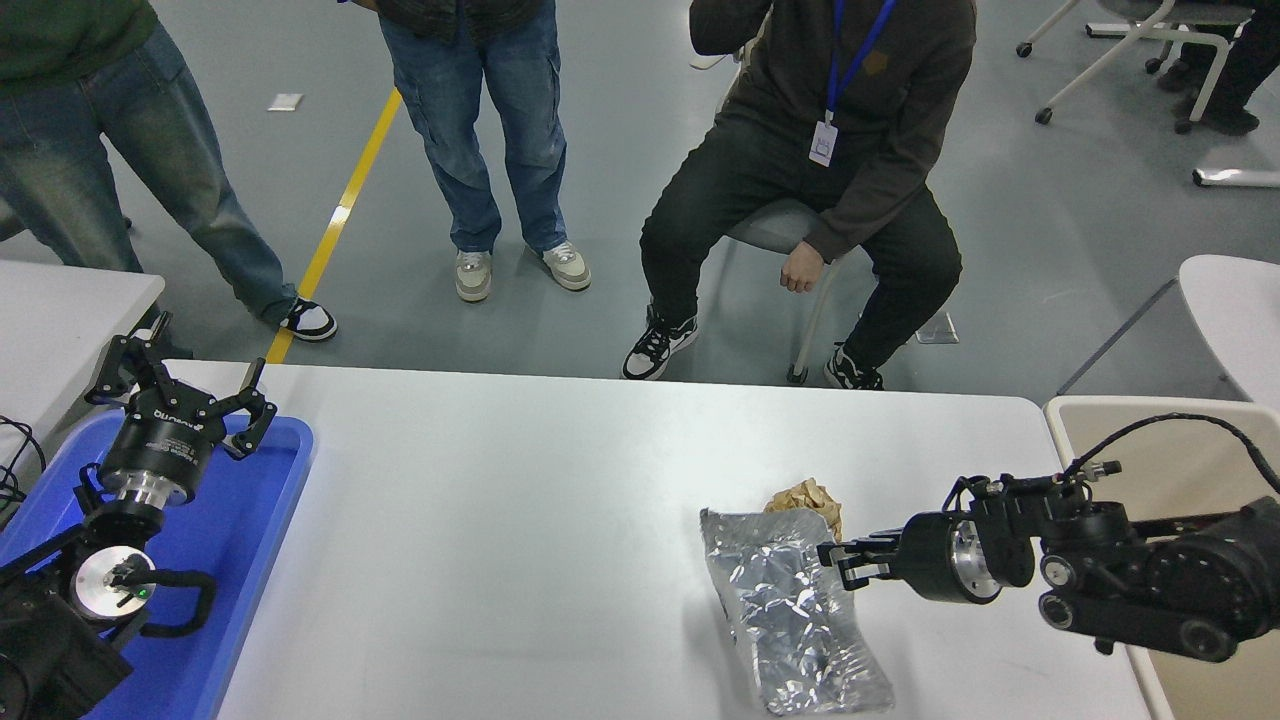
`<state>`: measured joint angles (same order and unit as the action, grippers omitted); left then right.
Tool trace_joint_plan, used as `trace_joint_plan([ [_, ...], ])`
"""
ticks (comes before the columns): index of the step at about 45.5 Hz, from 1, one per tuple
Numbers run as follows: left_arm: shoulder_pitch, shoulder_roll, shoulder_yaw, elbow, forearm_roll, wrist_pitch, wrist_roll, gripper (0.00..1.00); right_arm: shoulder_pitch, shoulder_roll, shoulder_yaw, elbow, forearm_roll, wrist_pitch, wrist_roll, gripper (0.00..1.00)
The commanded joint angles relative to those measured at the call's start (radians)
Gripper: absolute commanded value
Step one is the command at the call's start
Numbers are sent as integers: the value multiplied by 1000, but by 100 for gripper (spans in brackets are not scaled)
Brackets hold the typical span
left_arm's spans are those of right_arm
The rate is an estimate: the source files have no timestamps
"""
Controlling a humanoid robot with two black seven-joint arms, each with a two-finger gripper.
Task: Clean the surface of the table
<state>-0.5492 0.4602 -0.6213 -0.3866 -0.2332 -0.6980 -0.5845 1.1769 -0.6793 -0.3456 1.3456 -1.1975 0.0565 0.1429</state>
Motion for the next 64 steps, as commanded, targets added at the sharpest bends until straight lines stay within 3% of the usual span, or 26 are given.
trace_joint_plan([
  [1, 0, 0, 0, 0, 0, 0, 0, 100, 129, -123, 3, 130, 70, 86, 1, 0],
  [15, 0, 0, 0, 0, 0, 0, 0, 100, 254, -247, 19, 204, 154, 169, 0, 0],
  [33, 0, 0, 0, 0, 0, 0, 0, 100, 299, -382, 132, 262, 157, 292, -6, 0],
  [64, 0, 0, 0, 0, 0, 0, 0, 100, 279, -588, 129, 139, 95, 284, -2, 0],
])
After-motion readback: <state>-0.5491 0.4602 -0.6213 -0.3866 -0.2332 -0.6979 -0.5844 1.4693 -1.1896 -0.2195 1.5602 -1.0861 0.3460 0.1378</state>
